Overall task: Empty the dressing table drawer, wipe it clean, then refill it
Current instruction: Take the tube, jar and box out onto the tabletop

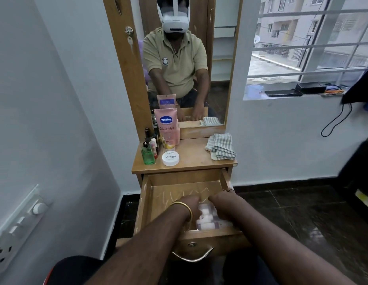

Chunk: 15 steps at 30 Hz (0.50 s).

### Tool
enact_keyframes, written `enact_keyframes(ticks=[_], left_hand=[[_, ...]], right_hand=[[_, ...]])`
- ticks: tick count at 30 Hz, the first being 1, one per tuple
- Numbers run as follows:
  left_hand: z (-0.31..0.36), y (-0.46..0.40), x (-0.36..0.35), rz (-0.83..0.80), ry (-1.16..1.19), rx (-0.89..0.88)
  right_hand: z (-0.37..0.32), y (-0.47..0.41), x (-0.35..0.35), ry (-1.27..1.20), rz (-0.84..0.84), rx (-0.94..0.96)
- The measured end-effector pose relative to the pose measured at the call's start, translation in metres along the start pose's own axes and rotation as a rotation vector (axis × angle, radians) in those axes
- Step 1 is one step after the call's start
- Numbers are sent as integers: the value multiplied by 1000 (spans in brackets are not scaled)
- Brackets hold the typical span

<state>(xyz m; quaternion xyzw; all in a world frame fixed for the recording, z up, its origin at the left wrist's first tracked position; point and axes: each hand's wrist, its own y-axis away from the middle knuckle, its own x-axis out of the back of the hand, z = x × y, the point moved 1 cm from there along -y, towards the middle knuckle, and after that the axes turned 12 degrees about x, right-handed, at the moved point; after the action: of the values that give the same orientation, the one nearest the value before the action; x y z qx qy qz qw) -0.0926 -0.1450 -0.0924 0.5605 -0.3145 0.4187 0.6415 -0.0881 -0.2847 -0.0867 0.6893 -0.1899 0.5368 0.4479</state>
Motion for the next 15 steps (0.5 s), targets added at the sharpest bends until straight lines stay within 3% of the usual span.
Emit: enact_keyframes(ticks=[7,11,15], left_hand=[[-4,-6,5,2,117,20],[-9,-6,12,-8,282,7],[-17,1,13,-121,557,-4]], right_hand=[[5,0,-7,36,72,4],[5,6,7,-90,87,-30],[5,12,23,-275,71,-54]])
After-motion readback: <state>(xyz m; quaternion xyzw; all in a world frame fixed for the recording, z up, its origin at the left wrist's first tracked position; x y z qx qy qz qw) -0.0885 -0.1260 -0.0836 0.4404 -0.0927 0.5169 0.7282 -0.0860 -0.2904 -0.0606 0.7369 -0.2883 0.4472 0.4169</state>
